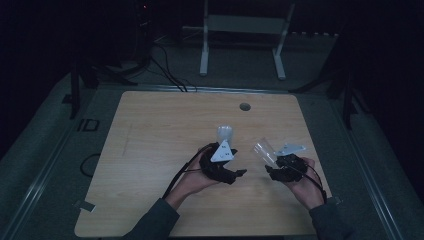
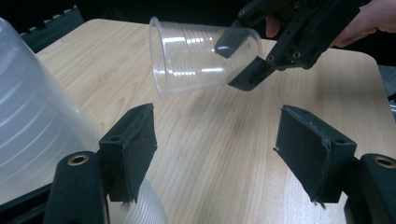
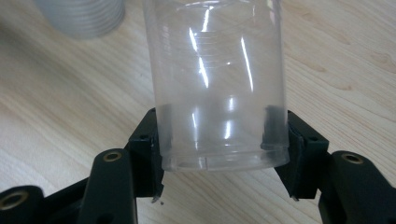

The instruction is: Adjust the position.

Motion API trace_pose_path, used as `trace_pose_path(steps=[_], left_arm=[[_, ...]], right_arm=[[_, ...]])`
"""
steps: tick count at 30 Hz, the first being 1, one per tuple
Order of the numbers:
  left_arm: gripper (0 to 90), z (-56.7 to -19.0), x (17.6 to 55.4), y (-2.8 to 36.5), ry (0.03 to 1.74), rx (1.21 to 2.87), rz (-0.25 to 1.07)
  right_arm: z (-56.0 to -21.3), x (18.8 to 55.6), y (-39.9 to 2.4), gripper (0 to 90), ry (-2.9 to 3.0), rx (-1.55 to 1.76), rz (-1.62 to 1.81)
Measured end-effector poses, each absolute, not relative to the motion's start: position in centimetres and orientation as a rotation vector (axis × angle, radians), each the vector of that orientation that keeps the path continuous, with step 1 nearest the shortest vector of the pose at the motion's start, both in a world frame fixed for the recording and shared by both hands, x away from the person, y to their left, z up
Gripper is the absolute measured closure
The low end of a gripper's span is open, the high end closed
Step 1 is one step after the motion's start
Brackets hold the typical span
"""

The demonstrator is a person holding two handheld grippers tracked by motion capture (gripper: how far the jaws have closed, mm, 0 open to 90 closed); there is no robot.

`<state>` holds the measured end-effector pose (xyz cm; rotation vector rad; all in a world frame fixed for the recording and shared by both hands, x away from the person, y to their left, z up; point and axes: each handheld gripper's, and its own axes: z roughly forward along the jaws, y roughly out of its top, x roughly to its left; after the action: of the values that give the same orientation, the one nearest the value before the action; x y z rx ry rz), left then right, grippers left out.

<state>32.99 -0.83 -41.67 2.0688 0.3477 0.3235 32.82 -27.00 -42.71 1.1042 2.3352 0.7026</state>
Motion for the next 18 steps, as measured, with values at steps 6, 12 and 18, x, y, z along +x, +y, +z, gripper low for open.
trace_pose_path(steps=[6,12,18], left_arm=[[28.2,-41.7,33.0,-0.9,0.354,2.064,0.322],[28.1,-41.6,33.0,-0.9,0.357,2.047,0.305],[28.2,-41.6,33.0,-1.1,0.373,2.037,0.292]], right_arm=[[-42.6,32.6,-27.2,42.4,2.264,1.157,0.794],[-42.5,32.0,-27.1,42.5,2.183,1.179,0.862],[-42.3,31.6,-27.0,42.5,2.108,1.187,0.925]])
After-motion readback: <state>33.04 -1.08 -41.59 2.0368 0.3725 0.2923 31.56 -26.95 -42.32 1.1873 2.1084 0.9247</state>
